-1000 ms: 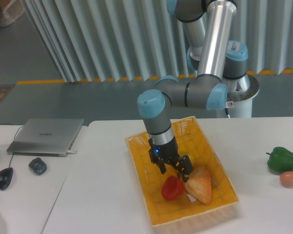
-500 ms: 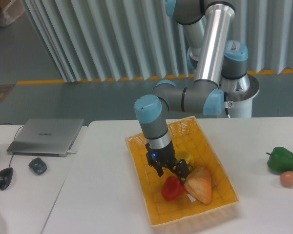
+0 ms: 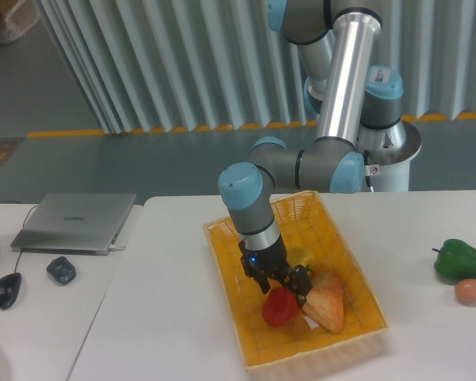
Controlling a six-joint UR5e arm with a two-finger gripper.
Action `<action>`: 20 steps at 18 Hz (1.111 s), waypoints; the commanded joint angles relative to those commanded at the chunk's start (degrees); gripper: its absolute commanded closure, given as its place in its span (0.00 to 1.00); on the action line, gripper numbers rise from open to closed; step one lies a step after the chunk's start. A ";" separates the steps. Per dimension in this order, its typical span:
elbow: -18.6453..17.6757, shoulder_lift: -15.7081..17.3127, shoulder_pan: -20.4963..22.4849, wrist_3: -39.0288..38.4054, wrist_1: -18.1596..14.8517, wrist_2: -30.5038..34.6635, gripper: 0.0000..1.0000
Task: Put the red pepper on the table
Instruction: 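Lower the gripper onto the red pepper and close on it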
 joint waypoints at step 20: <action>0.18 2.46 1.84 2.02 -1.14 -5.45 0.64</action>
